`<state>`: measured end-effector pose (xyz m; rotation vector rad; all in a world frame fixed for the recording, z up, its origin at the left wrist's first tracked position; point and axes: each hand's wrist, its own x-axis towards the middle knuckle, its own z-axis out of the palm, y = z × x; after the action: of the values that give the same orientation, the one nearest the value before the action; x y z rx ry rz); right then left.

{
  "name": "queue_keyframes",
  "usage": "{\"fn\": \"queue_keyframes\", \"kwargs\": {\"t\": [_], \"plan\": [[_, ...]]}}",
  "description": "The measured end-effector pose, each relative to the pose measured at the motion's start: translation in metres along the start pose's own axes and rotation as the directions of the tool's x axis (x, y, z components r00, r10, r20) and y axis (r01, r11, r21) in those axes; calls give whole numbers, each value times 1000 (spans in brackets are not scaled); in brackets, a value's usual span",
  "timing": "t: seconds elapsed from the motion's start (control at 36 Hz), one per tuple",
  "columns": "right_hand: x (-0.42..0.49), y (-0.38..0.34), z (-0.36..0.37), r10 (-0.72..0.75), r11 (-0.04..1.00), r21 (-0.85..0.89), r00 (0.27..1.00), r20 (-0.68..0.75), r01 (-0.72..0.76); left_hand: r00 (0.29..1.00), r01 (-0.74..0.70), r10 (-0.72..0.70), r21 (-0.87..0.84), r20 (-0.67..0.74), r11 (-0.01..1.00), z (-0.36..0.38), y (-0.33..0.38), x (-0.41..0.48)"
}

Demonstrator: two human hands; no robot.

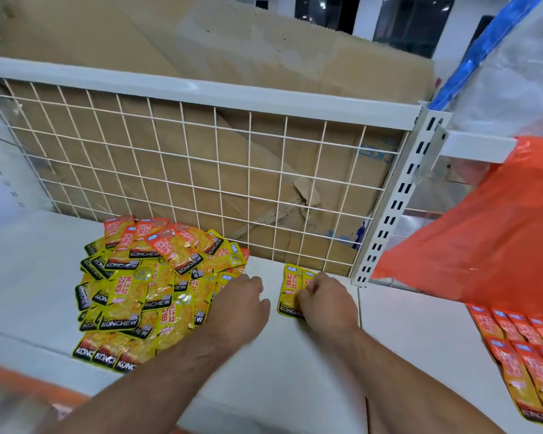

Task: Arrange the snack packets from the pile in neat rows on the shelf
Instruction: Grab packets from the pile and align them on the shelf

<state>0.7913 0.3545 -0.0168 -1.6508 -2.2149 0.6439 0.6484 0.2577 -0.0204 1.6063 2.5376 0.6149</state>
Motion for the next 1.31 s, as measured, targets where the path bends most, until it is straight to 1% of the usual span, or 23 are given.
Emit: {"fn": "queue_keyframes", "kwargs": {"t": [0.11,0.17,0.25,0.39,0.5,0.61,0.72,0.92,1.0,1.08,1.22,1.31], "plan": [[-10,-12,5,-171,985,-18,984,50,172,998,56,-55,39,-31,998,-5,-4,-17],[-16,-18,7,-261,965,-10,963,64,262,993,103,-100,39,-58,994,-8,-7,-27],[-23,-25,10,-350,937,19,931,104,350,982,164,-159,38,-102,986,-11,-14,-44],[-33,-37,20,-427,902,21,883,195,432,951,280,-265,80,-161,957,-18,-25,-77],[-42,-49,28,-450,887,15,856,254,462,910,390,-368,97,-191,916,-28,-35,-98],[-49,-59,35,-435,890,-13,856,279,456,878,456,-424,116,-223,882,-35,-46,-108],[-49,-68,41,-386,905,-69,881,274,419,870,483,-464,107,-165,869,-41,-57,-103],[-45,-87,50,-286,935,-142,928,240,325,883,470,-461,160,-92,868,-50,-72,-87],[-44,-91,54,-229,950,-157,943,242,271,877,481,-478,135,-59,866,-52,-76,-83],[-44,-95,57,-179,966,-138,952,249,217,873,487,-485,113,-46,866,-55,-80,-77],[-45,-96,56,-100,988,-89,958,269,128,847,531,-531,8,-11,847,-62,-88,-71],[-45,-94,54,-75,990,-95,955,286,107,842,539,-540,-37,-11,842,-64,-91,-71]]}}
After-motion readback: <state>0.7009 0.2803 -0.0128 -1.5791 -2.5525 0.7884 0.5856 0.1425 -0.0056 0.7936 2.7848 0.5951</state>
